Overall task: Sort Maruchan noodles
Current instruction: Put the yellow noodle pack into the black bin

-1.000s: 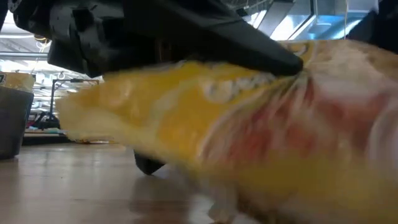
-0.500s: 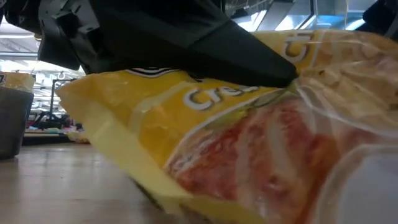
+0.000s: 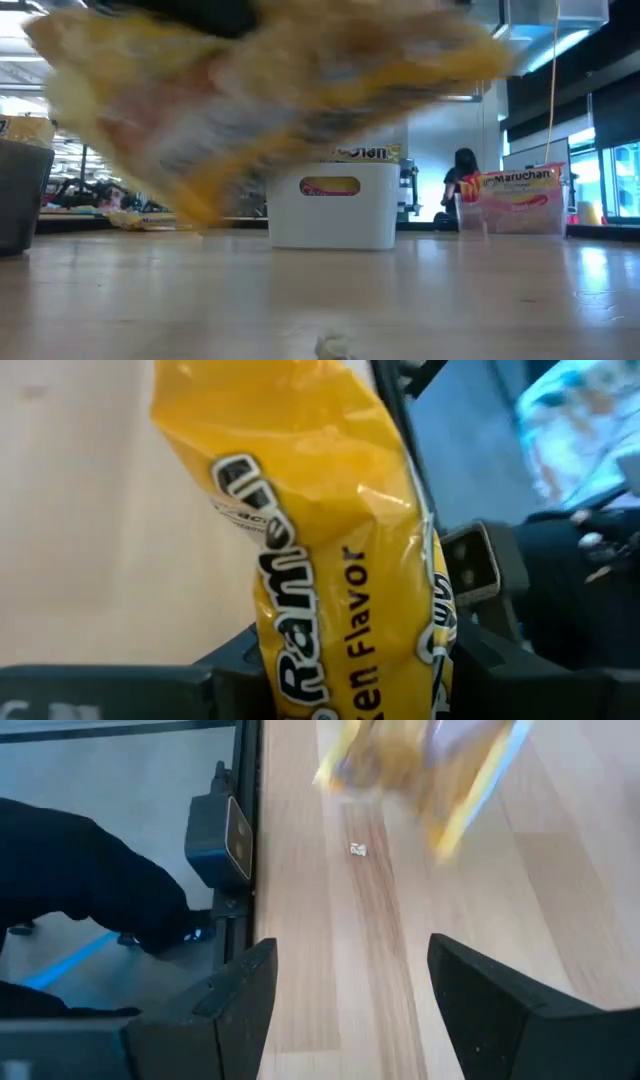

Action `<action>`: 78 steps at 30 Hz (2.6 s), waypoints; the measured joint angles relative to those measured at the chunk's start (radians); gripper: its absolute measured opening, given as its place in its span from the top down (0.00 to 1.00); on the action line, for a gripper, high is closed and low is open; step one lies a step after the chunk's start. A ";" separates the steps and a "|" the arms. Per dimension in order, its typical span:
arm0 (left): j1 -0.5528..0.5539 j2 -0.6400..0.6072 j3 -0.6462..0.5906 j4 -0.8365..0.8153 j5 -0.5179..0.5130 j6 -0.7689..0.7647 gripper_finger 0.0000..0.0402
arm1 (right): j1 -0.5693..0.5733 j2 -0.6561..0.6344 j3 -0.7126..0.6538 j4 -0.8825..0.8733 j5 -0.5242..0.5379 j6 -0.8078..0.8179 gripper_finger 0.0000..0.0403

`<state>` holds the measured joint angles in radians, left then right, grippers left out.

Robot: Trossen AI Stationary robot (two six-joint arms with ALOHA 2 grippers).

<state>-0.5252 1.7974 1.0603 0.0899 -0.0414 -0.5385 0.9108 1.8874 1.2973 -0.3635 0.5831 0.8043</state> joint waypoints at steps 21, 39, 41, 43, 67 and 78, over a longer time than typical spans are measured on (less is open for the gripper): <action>-0.346 -0.514 0.001 -0.889 -0.198 -0.382 0.64 | -0.111 0.019 -0.020 0.037 0.034 -0.104 0.41; -0.448 -0.528 -0.053 -1.309 -0.131 -0.473 0.64 | -0.182 0.093 -0.020 0.166 -0.082 -0.159 0.41; -0.440 -0.527 -0.088 -1.293 -0.120 -0.462 0.64 | -0.185 0.095 -0.021 0.165 -0.083 -0.161 0.41; -0.426 -0.527 -0.123 -1.248 -0.108 -0.427 0.64 | -0.185 0.095 -0.020 0.180 -0.083 -0.162 0.41; -0.315 -0.483 -0.247 -1.040 -0.185 -0.291 0.51 | -0.185 0.094 -0.020 0.208 -0.079 -0.182 0.41; -0.315 -0.470 -0.193 -1.062 -0.200 -0.320 0.47 | -0.185 0.094 -0.020 0.213 -0.079 -0.185 0.41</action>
<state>-0.8398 1.3277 0.8676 -0.9722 -0.2409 -0.8581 0.7261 1.9812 1.2770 -0.1501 0.5037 0.6197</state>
